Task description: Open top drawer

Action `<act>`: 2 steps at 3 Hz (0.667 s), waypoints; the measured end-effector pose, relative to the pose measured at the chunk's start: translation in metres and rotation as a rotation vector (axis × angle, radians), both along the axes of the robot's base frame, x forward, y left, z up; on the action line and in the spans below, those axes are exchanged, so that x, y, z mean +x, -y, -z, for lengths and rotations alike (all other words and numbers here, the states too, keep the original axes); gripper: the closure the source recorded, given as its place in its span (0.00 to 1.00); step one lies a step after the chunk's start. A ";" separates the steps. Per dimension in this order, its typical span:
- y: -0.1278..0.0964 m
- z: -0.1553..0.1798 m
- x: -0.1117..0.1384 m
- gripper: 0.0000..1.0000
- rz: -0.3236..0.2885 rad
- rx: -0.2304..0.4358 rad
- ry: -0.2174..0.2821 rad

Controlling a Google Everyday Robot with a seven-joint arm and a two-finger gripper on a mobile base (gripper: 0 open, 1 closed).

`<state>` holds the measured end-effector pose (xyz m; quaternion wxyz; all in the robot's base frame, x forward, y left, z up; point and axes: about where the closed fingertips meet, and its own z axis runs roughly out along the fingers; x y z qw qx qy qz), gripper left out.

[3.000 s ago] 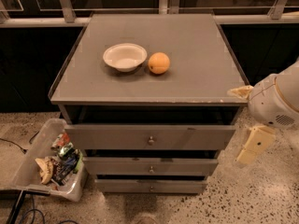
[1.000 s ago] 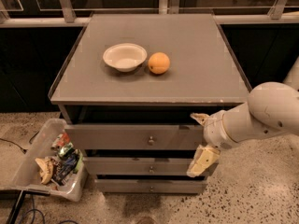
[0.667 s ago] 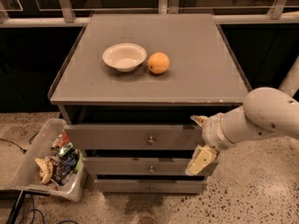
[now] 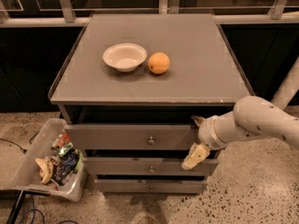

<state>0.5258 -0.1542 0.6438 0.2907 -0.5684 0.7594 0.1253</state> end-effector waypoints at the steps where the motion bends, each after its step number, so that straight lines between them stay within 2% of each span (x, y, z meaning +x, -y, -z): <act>1: 0.000 0.000 0.000 0.00 0.001 0.000 0.001; 2: 0.000 0.000 0.000 0.19 0.001 0.000 0.001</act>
Offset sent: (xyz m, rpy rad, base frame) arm 0.0004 0.0001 -0.0001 0.0002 -0.0012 -0.0008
